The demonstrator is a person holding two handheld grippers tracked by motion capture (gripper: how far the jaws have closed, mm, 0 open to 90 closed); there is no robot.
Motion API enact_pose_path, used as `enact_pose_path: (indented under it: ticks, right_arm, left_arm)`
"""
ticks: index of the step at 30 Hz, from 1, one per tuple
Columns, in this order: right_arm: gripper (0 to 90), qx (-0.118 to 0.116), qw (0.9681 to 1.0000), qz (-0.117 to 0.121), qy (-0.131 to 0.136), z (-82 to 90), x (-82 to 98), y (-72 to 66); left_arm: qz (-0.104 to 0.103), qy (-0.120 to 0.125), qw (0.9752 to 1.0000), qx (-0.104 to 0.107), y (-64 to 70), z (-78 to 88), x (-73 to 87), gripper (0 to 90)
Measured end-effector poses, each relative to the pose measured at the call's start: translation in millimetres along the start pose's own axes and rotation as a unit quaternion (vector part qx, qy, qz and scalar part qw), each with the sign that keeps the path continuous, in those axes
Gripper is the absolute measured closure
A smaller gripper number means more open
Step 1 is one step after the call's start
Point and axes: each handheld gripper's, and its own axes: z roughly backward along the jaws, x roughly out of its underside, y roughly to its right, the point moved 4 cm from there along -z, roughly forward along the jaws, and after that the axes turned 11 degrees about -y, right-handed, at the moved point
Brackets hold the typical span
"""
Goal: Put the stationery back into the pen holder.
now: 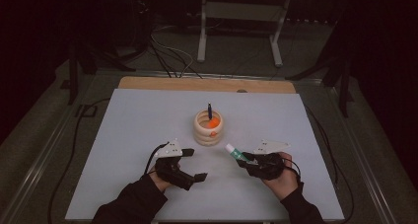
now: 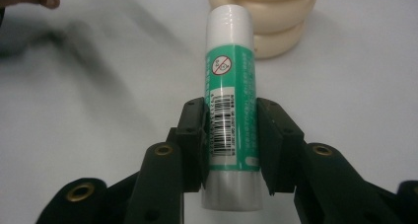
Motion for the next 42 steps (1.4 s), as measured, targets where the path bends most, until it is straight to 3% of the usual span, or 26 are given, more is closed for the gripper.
enact_pose_path:
  ticks: [15,25,31,33,37,42]
  right_arm:
    - [65.7,-0.026,0.9988,-0.013,0.039,-4.1,-14.7,-8.2]
    - [65.7,-0.047,0.9967,-0.032,0.057,-2.3,-15.9,-9.2]
    - [65.7,-0.067,0.9942,-0.045,0.07,-2.9,-17.0,-11.2]
    - [65.7,-0.08,0.9918,-0.056,0.082,-1.6,-17.8,-10.2]
    - [65.7,-0.087,0.9887,-0.062,0.105,4.5,-19.7,-9.1]
    - [65.7,-0.085,0.9881,-0.059,0.114,7.1,-20.8,-9.6]
  left_arm:
    - [-0.012,0.025,0.9996,-0.004,1.2,0.6,-3.2,0.4]
    - [0.007,0.036,0.9992,0.015,2.8,-0.4,-9.3,0.4]
    - [0.012,0.045,0.9986,0.024,6.2,-2.5,-15.8,0.4]
    - [0.014,0.048,0.9984,0.027,7.3,-3.9,-18.7,0.4]
    - [0.032,0.063,0.9967,0.039,8.3,-5.7,-26.3,0.4]
    - [0.069,0.085,0.992,0.062,3.8,-6.9,-35.5,0.9]
